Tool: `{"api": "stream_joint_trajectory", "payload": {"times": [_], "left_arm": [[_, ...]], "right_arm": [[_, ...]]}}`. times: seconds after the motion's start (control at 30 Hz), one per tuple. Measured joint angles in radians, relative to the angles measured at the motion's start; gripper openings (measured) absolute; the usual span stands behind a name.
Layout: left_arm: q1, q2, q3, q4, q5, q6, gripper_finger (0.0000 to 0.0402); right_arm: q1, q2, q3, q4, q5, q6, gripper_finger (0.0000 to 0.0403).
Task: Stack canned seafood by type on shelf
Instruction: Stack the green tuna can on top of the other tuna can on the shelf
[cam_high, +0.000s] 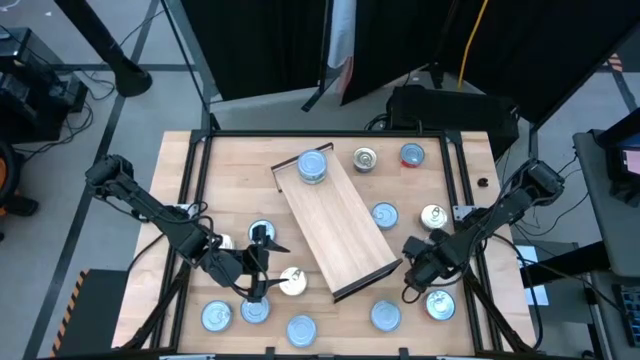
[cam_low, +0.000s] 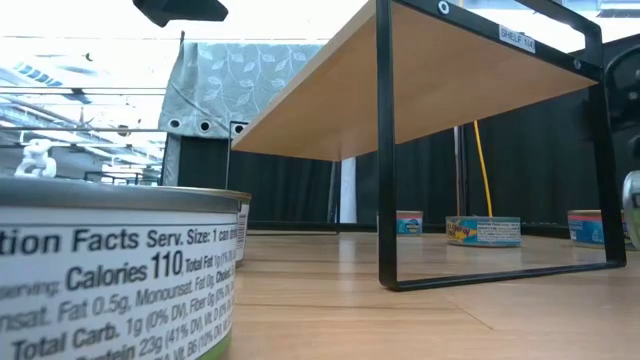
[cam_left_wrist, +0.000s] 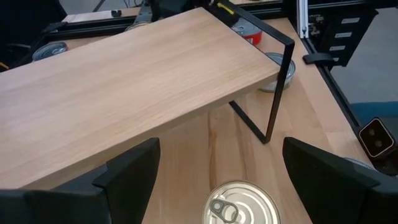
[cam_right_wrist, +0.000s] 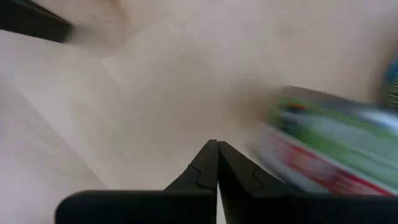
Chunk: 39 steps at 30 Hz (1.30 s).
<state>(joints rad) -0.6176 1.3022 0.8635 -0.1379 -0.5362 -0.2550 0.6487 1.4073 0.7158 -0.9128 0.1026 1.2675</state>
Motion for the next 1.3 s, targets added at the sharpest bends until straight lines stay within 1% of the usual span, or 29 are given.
{"api": "stream_joint_trajectory", "payload": {"times": [0.13,0.23,0.33,0.4,0.53,0.57,0.7,0.77,0.87,1.03,1.17,1.3], "left_arm": [[0.0,0.0,0.0,0.0,0.0,0.0,0.0338],[0.0,0.0,0.0,0.002,0.0,0.0,0.0338],[0.0,0.0,0.0,0.002,0.0,0.0,0.0338],[0.0,0.0,0.0,0.002,0.0,0.0,0.0338],[0.0,0.0,0.0,0.002,0.0,0.0,0.0338],[0.0,0.0,0.0,0.002,0.0,0.0,0.0338],[0.0,0.0,0.0,0.002,0.0,0.0,0.0338],[0.0,0.0,0.0,0.002,0.0,-0.001,0.0338],[0.0,0.0,0.0,0.001,0.0,-0.001,0.0338],[0.0,0.0,0.0,0.001,0.0,-0.001,0.0338],[0.0,0.0,0.0,0.001,0.0,-0.001,0.0338],[0.0,0.0,0.0,0.0,0.0,-0.001,0.0338]], "right_arm": [[0.0,-0.002,0.079,-0.176,0.015,-0.012,0.0],[0.0,-0.01,0.162,-0.27,0.025,-0.085,0.0],[0.002,-0.018,0.247,-0.329,0.029,-0.221,0.0],[0.002,-0.026,0.294,-0.367,0.052,-0.333,0.0005],[0.002,-0.031,0.346,-0.431,0.127,-0.556,0.0032],[0.0,-0.031,0.348,-0.456,0.145,-0.606,0.0042],[-0.025,-0.031,0.328,-0.493,0.158,-0.82,0.0089],[-0.048,-0.031,0.31,-0.506,0.15,-0.9,0.0115],[-0.089,-0.031,0.276,-0.506,0.106,-0.996,0.0152],[-0.152,-0.031,0.199,-0.505,0.039,-1.081,0.0196],[-0.196,-0.031,0.145,-0.494,0.007,-1.103,0.0216],[-0.226,-0.031,0.132,-0.485,0.002,-1.109,0.0232]]}}
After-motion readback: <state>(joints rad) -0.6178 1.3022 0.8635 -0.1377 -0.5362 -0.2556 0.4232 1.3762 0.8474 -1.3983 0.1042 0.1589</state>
